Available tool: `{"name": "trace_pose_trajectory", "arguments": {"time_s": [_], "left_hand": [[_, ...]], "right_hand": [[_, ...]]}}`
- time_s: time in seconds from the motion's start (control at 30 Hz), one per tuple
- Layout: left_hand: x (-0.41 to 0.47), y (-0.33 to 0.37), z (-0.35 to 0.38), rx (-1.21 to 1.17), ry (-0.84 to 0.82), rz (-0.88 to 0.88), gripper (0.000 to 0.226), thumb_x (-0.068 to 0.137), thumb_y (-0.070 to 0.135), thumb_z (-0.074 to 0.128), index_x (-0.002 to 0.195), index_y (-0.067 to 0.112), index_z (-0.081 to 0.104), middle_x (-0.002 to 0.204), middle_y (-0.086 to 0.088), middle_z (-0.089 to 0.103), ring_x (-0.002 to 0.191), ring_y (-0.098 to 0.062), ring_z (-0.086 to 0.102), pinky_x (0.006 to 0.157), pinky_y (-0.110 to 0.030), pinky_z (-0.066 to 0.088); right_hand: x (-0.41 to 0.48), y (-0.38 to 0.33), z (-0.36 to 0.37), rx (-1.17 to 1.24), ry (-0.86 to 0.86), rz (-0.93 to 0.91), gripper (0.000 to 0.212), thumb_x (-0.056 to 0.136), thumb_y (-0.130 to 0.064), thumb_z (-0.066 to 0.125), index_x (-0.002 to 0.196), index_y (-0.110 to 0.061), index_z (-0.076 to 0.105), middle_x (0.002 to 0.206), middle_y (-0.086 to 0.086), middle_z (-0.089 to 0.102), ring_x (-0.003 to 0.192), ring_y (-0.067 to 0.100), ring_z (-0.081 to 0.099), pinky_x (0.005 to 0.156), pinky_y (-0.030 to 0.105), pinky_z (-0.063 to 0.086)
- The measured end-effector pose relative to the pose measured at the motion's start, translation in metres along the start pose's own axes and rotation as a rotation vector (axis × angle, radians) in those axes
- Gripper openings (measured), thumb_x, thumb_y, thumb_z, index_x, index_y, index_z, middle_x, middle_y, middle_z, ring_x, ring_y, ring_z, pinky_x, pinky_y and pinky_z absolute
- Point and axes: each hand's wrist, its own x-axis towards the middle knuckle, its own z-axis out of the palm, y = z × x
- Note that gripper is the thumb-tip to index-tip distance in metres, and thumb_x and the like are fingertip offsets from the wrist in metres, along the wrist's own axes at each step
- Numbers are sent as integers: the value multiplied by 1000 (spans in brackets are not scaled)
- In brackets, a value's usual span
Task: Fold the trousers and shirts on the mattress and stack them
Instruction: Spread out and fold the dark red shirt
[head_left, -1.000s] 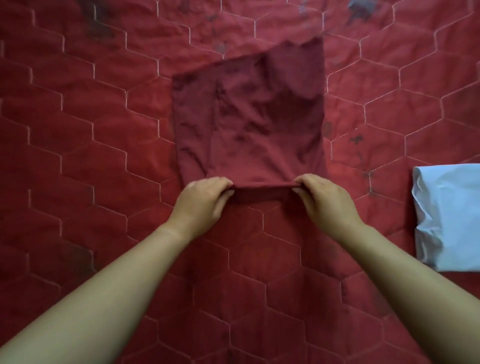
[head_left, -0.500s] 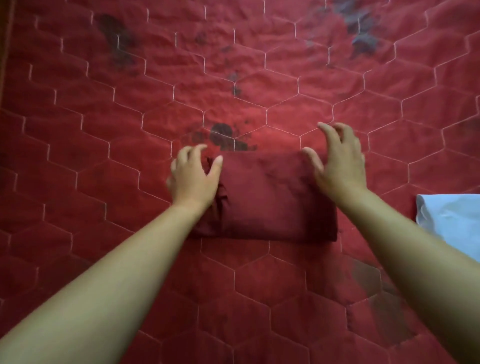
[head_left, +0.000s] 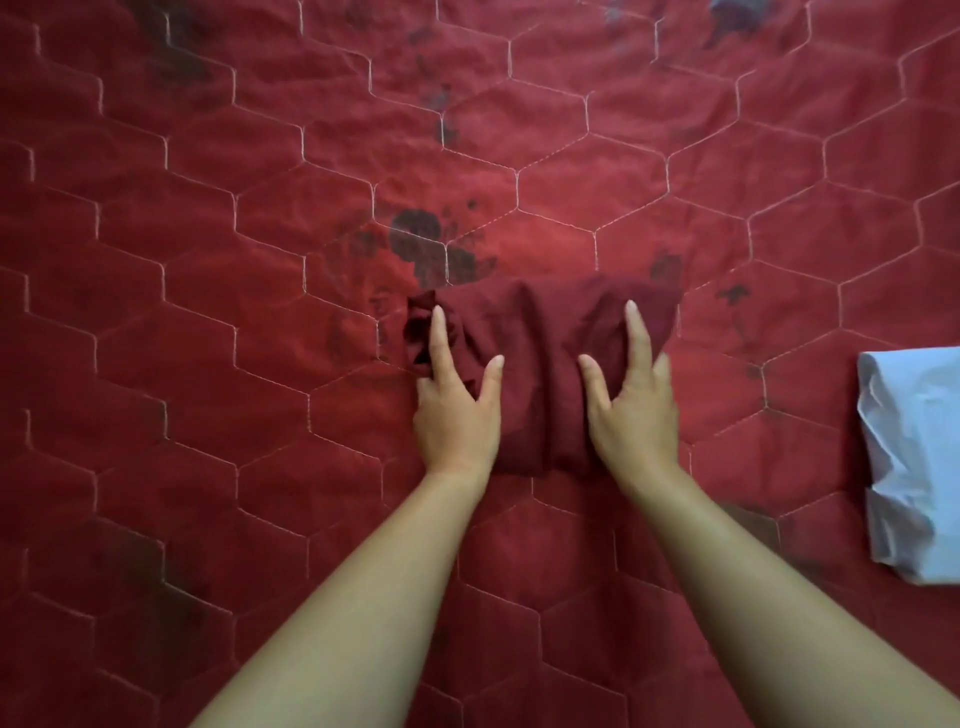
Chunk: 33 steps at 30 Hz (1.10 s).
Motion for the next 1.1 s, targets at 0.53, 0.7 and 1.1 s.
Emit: {"name": "trace_pose_trajectory", "arguments": {"time_s": [0.53,0.7,1.1], "left_hand": [[-101,125,-46,-339,-132,390,62,85,38,65,139,35,35,117,31,43,107,16,39,80,11,21],[-169,197,26,-446,-142,423,61,84,37,65,138,34,37,118,36,40,103,29,33,83,9,23],[-251,226,216,71,-123,93,61,86,44,59,140,33,32,131,-15,39,120,-33,40,98,-39,36]], "right_hand": [[-42,19,-184,87,205,-69,50,87,-33,61,134,-27,44,127,2,58,114,21,54,93,19,34],[-22,89,-284,23,279,-103,48,88,-31,61,133,-25,46,126,2,59,113,24,56,92,27,39],[53,281,-343,-244,-42,20,53,93,-42,47,143,-37,30,124,19,42,108,41,51,91,43,43]]}}
